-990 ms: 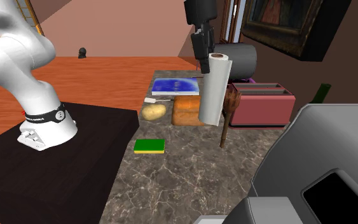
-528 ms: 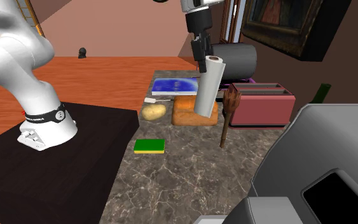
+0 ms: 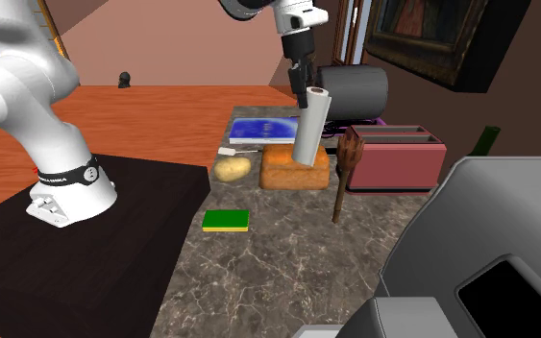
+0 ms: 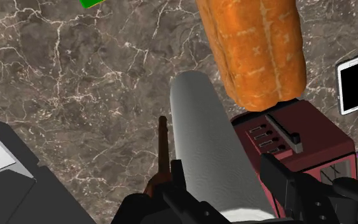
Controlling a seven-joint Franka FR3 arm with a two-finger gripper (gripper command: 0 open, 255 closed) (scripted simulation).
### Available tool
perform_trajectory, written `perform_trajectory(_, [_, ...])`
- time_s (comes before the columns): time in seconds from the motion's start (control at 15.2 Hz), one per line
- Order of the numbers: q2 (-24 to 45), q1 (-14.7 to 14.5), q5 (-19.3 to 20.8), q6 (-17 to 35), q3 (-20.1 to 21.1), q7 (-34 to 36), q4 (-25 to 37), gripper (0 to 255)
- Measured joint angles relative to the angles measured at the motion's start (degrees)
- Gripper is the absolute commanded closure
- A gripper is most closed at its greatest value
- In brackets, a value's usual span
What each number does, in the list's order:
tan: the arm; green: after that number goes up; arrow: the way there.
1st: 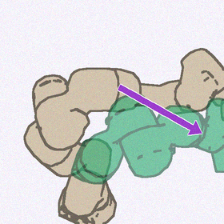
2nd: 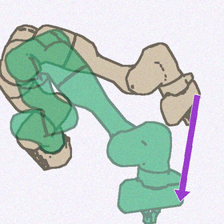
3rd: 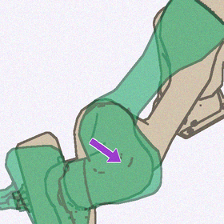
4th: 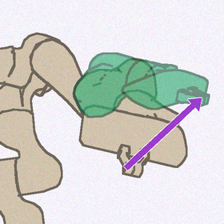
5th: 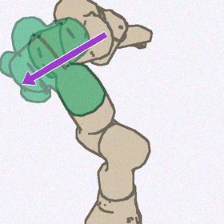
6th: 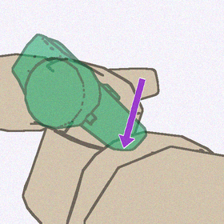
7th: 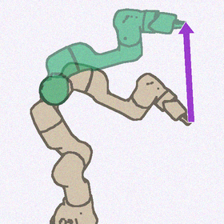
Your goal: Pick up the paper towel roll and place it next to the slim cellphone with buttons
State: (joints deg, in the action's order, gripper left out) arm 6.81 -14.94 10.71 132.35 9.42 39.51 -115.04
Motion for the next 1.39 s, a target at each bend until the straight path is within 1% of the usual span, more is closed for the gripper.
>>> perform_trajectory(0.26, [3.84, -3.10, 2.38, 0.07, 1.58, 6.02, 2.86, 255])
perform_trajectory(0.53, [8.25, -6.66, 4.82, -0.70, 2.82, 11.95, 7.02, 255])
perform_trajectory(1.06, [18.72, -14.29, 9.13, -3.64, 3.92, 21.72, 18.45, 255])
perform_trajectory(1.25, [23.51, -17.24, 10.33, -5.47, 3.95, 24.41, 24.33, 255])
perform_trajectory(1.32, [23.53, -17.27, 10.33, -5.48, 3.97, 24.42, 24.34, 0])
perform_trajectory(1.39, [23.51, -17.25, 10.33, -5.47, 3.96, 24.42, 24.32, 0])
